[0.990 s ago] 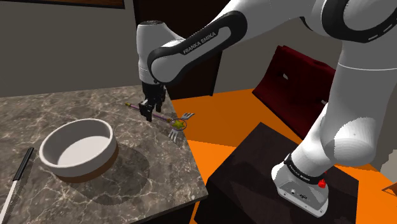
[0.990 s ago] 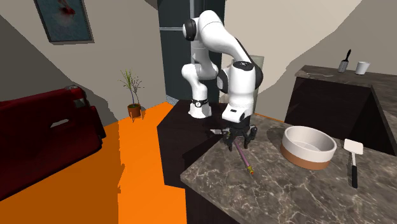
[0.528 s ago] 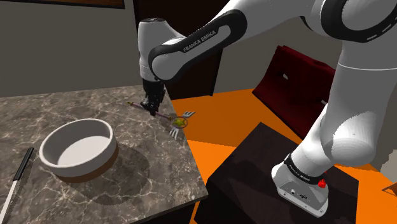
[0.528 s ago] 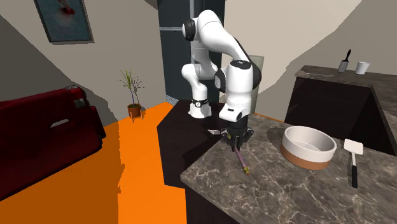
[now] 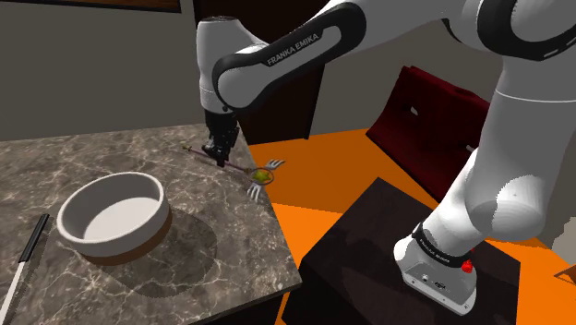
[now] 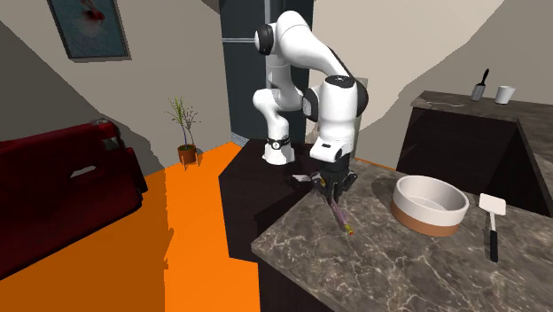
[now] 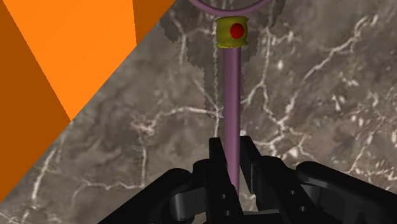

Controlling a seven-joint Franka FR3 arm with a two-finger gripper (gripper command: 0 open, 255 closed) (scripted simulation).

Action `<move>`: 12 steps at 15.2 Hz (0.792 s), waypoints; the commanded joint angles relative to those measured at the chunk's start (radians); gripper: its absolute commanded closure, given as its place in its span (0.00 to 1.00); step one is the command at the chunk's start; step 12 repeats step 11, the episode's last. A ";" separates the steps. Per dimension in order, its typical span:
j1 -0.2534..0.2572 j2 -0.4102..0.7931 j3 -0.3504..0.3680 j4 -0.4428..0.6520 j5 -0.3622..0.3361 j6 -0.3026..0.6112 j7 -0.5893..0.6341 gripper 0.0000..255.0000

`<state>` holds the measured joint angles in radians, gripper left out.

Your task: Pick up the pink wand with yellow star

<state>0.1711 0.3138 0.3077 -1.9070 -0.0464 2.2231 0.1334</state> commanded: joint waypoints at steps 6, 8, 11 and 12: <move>-0.004 -0.045 0.007 0.040 0.016 -0.084 -0.006 1.00; -0.006 -0.056 0.008 0.053 0.020 -0.108 -0.008 1.00; -0.006 -0.062 0.008 0.061 0.022 -0.121 -0.009 1.00; -0.006 -0.062 0.008 0.061 0.022 -0.121 -0.009 1.00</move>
